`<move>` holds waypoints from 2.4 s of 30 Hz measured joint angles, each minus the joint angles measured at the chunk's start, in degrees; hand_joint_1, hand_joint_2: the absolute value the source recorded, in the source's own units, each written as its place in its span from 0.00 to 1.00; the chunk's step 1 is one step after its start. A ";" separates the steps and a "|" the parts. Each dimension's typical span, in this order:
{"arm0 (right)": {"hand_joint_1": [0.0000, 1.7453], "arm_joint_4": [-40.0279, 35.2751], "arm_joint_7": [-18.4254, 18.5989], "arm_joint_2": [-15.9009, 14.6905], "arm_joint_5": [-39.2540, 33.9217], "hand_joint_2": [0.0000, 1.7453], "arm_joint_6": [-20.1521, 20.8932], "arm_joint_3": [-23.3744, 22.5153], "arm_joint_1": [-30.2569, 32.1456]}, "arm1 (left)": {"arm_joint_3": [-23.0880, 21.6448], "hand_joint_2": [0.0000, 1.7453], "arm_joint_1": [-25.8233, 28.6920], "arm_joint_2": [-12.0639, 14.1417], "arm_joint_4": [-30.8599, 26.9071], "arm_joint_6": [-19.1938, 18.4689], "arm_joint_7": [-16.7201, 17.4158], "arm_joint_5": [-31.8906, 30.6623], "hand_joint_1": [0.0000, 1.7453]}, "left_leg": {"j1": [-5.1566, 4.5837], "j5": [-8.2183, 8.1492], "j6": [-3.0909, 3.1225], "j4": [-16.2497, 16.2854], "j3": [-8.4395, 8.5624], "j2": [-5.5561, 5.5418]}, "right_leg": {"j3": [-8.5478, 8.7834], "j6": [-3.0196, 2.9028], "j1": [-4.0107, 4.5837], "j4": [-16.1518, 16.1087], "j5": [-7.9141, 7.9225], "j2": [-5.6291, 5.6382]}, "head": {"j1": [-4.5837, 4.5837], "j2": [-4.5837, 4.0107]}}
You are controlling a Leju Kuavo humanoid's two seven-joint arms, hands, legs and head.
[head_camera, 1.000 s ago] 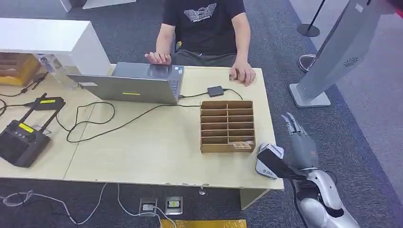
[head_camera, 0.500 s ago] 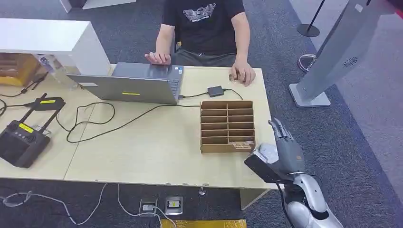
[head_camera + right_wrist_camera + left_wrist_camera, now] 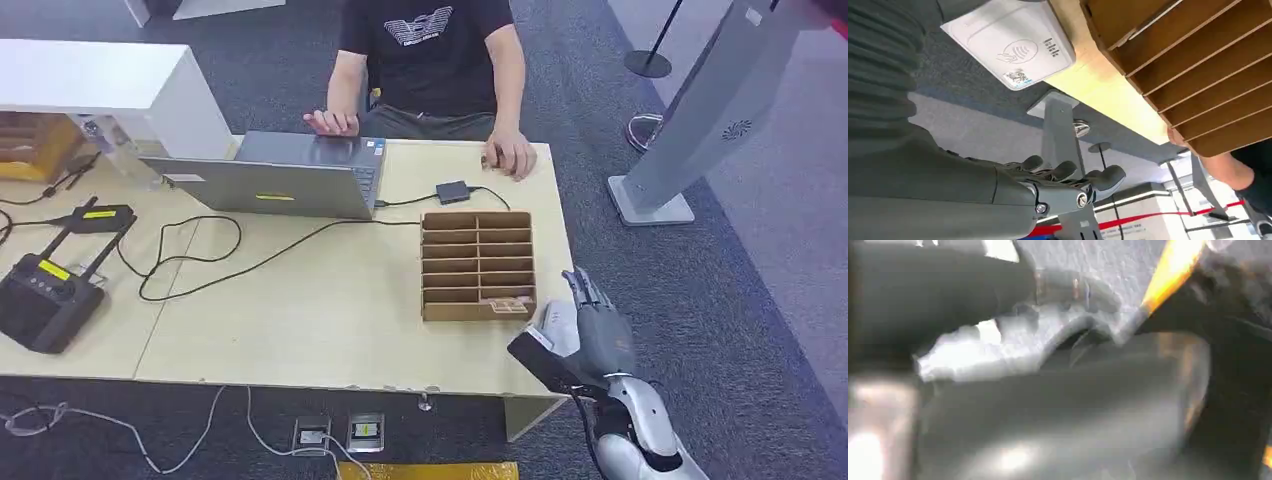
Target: Pass the card to the sensor for recognition and then transmit it.
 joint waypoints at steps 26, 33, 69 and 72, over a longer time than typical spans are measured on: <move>0.00 3.71 -5.16 3.98 5.51 1.00 -4.51 1.55 -2.86 | -2.99 0.00 -2.02 -3.65 8.69 -5.44 -24.84 -12.57 0.00 | -0.01 0.00 0.00 0.00 -0.02 0.02 | 0.00 0.00 -0.01 -0.01 0.00 0.06 | 0.02 0.00; 0.00 3.89 -5.14 4.59 5.57 1.00 -4.11 2.01 -3.49 | -3.56 0.00 -2.33 -4.28 9.30 -5.57 -24.03 -13.07 0.00 | 0.00 0.00 0.00 0.00 -0.01 0.02 | 0.00 0.00 0.00 0.00 0.00 0.05 | 0.00 0.00; 0.00 10.91 -5.38 5.86 12.28 1.00 -9.25 3.83 -3.69 | -4.07 0.00 -2.35 -6.73 17.43 -3.23 -29.52 -17.00 0.00 | 0.00 0.00 0.00 0.00 -0.02 0.02 | 0.00 0.00 0.00 0.00 0.00 0.06 | 0.04 0.00; 0.00 11.28 -5.07 6.16 12.55 1.00 -8.46 3.91 -3.95 | -3.98 0.00 -2.40 -7.04 17.47 -3.56 -27.18 -16.92 0.00 | 0.00 0.00 0.00 0.00 -0.01 0.02 | 0.01 0.00 0.00 -0.01 0.00 0.06 | 0.04 0.00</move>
